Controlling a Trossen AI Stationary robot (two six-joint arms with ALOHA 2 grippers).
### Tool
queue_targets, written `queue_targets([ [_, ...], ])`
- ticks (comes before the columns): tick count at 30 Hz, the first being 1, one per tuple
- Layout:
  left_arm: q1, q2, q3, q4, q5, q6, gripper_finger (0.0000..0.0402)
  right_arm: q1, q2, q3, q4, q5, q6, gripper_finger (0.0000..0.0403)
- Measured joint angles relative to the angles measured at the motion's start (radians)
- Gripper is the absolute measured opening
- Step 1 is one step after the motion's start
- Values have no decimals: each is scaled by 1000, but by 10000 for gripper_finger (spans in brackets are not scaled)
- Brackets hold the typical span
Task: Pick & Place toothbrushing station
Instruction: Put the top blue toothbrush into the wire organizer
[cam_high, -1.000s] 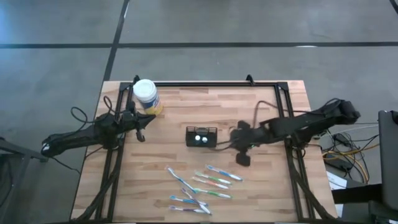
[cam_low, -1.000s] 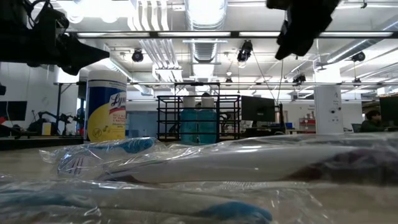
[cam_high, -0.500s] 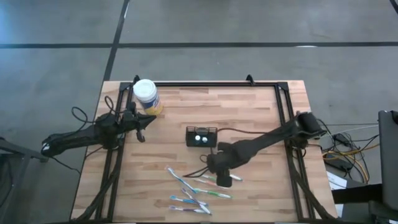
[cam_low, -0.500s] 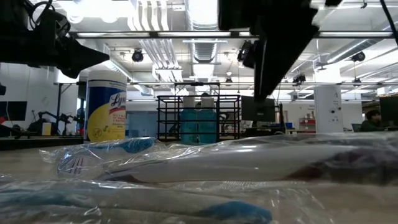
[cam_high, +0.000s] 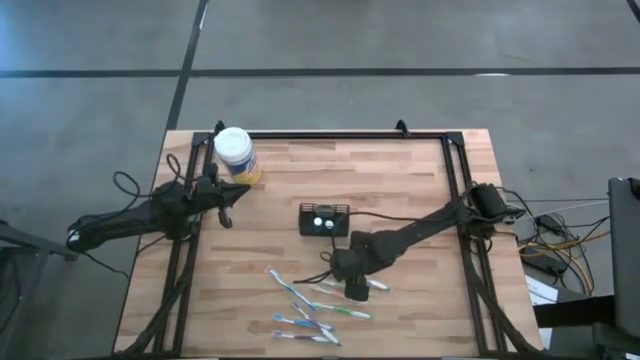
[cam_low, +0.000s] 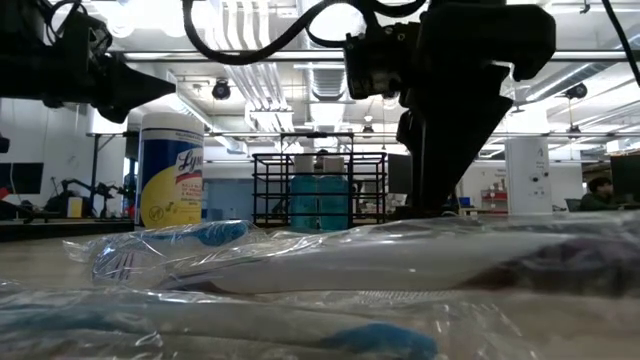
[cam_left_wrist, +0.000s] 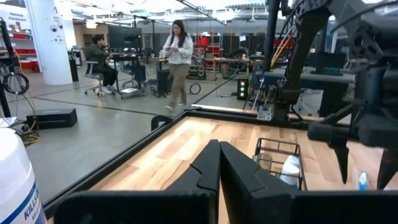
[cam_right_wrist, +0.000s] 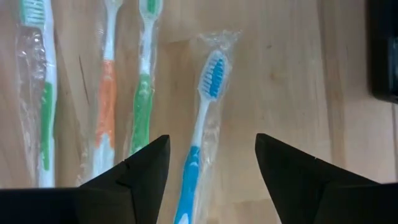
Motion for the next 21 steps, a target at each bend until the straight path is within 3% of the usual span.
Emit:
queue_targets([
  [17, 0, 1, 1, -1, 10, -35, 10, 6, 92, -10, 38, -1, -17, 218],
  [21, 0, 1, 1, -1, 10, -34, 10, -1, 92, -13, 37, -6, -32, 191],
])
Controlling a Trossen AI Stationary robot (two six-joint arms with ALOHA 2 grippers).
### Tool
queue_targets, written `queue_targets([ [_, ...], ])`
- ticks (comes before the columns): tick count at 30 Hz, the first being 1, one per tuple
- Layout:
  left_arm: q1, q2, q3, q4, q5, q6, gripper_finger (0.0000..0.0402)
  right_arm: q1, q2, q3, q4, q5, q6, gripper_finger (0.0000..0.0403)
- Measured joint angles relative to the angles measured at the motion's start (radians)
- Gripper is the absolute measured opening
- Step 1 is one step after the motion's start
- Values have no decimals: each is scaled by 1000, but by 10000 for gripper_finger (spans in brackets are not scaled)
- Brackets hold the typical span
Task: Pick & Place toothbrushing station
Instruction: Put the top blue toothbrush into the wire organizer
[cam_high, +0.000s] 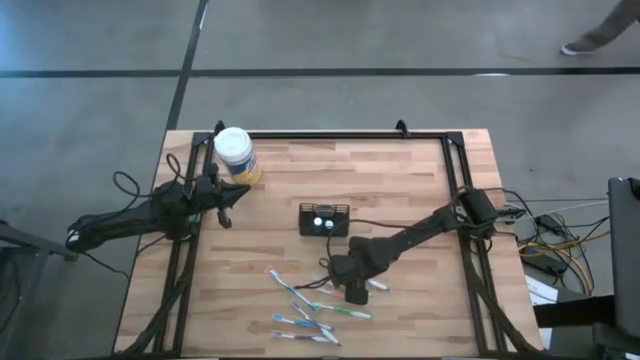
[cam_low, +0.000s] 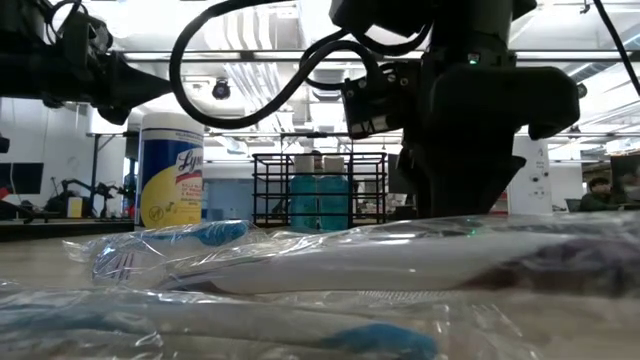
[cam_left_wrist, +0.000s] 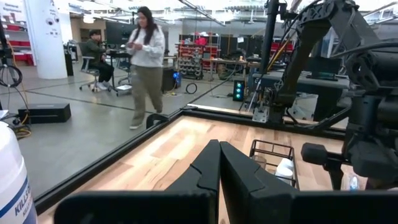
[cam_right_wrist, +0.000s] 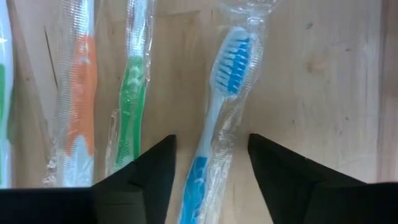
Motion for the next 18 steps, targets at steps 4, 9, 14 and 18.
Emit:
queue_targets([
  [4, 0, 0, 0, 2, 0, -1, 10, -1, 0, 0, -3, 1, -5, 132],
  [9, 0, 0, 0, 3, 0, -6, 10, -1, -2, -1, 0, 1, -7, 47],
  [14, 0, 0, 0, 3, 0, -7, 10, 2, -18, -4, -9, 35, -31, 16],
  [18, 0, 0, 0, 4, 0, -7, 10, 0, -67, -7, -24, 56, -46, 12],
])
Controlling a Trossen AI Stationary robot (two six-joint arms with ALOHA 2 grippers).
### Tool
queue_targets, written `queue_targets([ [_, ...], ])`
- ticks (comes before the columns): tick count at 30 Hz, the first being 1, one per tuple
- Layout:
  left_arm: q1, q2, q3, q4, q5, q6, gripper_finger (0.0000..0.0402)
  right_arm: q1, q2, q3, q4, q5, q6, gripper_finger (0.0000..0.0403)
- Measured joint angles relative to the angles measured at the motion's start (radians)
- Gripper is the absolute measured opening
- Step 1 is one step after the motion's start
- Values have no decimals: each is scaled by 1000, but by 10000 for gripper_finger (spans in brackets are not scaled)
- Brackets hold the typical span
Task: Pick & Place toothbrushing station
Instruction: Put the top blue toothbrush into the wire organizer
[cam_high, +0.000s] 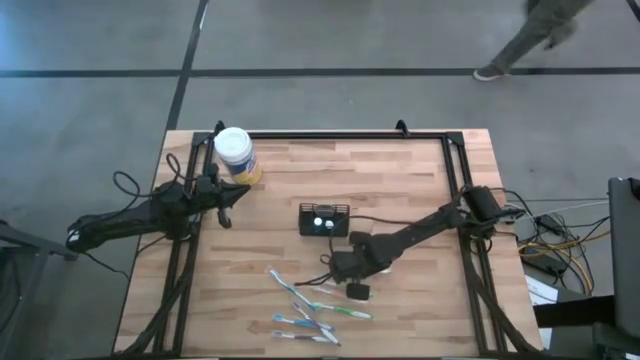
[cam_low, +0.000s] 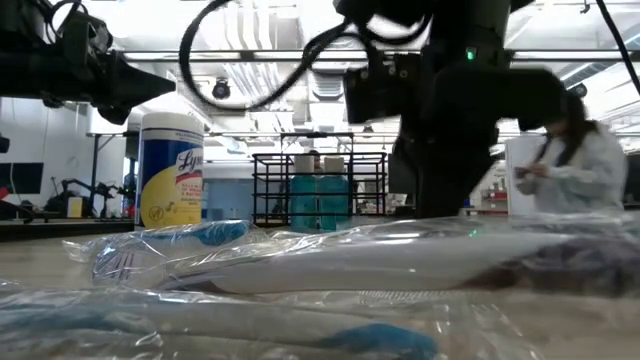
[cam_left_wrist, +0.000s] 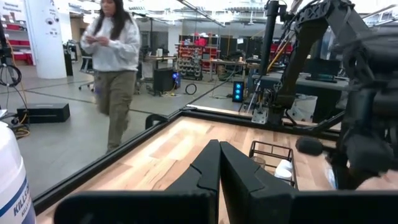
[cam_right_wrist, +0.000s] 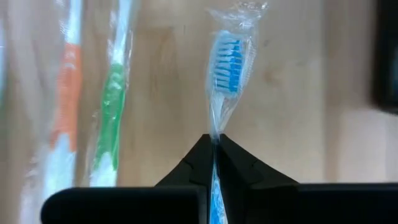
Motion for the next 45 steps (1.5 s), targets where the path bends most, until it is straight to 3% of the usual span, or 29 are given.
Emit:
queue_targets([
  [5, 0, 0, 0, 6, 0, 0, 10, 3, -127, -7, -8, 26, -12, 12],
  [11, 0, 0, 0, 8, 1, 1, 10, 24, -365, -62, 111, 174, -133, 12],
  [19, 0, 0, 0, 11, 1, 1, 10, 18, -696, -354, 756, 191, -392, 12],
  [25, 0, 0, 0, 11, 1, 1, 10, -10, -815, -630, 1115, 196, -454, 12],
  [30, 0, 0, 0, 11, -1, 1, 10, -43, -822, -791, 1353, 237, -484, 12],
  [35, 0, 0, -1, 11, 0, 1, 10, -124, -743, -895, 1646, 265, -504, 12],
  [45, 0, 0, -1, 10, 0, 1, 10, -272, -434, -863, 1970, 263, -507, 12],
])
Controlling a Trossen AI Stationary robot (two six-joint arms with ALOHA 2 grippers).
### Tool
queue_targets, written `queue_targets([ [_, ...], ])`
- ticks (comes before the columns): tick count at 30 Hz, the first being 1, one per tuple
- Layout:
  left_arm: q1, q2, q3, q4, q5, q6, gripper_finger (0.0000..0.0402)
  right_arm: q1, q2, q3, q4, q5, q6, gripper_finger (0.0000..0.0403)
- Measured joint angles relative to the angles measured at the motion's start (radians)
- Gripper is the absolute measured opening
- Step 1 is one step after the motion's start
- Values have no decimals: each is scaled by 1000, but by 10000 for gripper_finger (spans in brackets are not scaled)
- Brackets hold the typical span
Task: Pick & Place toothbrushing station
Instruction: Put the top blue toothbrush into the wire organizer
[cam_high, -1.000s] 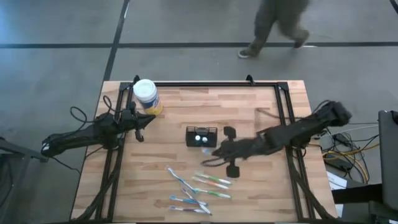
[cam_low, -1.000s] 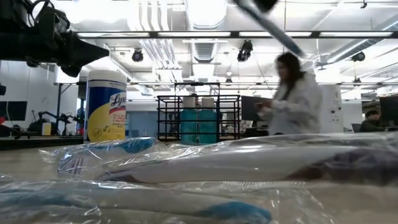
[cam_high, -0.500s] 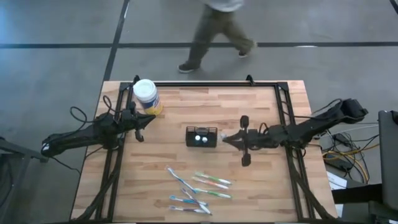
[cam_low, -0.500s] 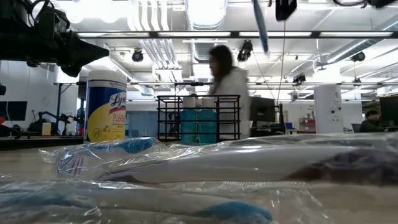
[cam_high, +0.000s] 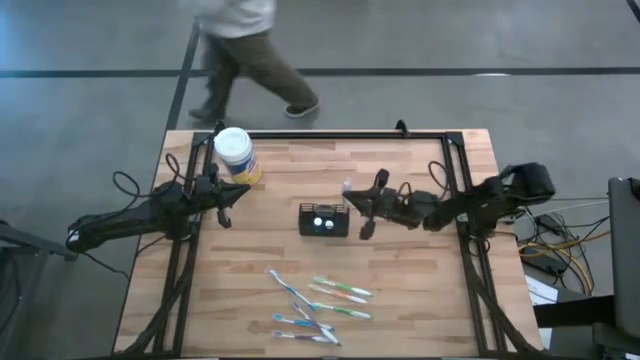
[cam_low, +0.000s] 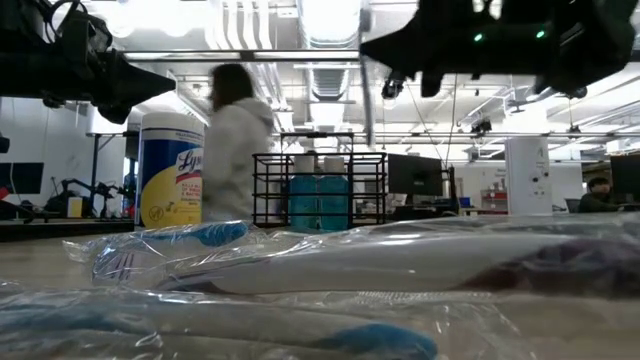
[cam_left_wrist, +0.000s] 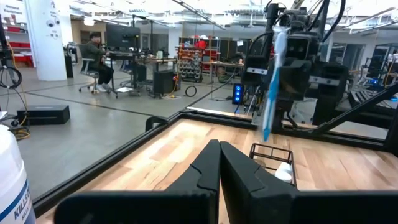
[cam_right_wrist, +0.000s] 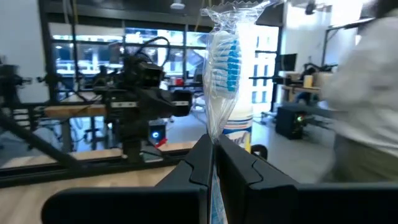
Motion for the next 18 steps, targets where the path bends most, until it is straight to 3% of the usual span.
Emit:
queue_targets([
  [7, 0, 0, 0, -14, 0, -1, 10, -21, 145, 57, 83, -1, -15, 12],
  [18, 0, 0, -1, -50, 1, -3, 10, -4, 131, 31, 92, 1, -3, 9],
])
